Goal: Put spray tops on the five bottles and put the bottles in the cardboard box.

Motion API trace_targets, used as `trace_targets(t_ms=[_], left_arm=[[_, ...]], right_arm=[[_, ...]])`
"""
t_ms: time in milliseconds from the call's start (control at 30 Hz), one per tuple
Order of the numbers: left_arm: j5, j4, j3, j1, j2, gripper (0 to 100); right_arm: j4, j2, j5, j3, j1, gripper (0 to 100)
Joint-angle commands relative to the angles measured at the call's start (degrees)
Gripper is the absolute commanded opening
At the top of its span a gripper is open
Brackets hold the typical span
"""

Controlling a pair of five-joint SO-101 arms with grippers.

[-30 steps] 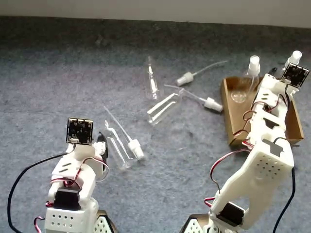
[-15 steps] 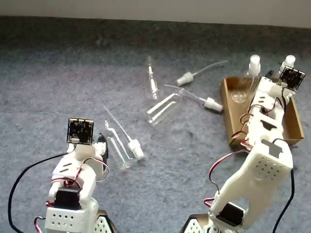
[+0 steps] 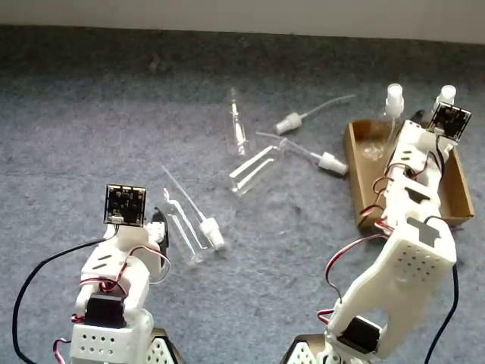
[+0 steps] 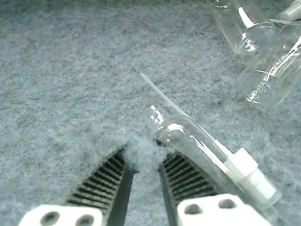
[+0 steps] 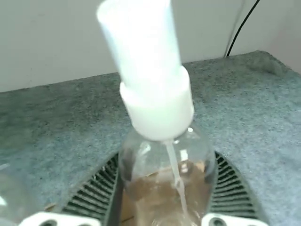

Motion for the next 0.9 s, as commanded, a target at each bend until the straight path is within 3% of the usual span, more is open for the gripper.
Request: trace_targets(t_ms=[0, 633, 867], left_arm=[[-0.09, -1.23, -0.40, -0.13, -0.75, 1], [-0.09, -1.23, -0.31, -0.13, -0.75, 1], [-0.09, -1.23, -0.22, -0.13, -0.75, 1]], right_arm=[[-0.31, -0.66, 1.32, 0.48, -0.57, 22.2], [0.04, -0.66, 1.32, 0.57, 2.07, 23.1], [5.14, -0.92, 1.32, 0.40, 2.95, 28.3]])
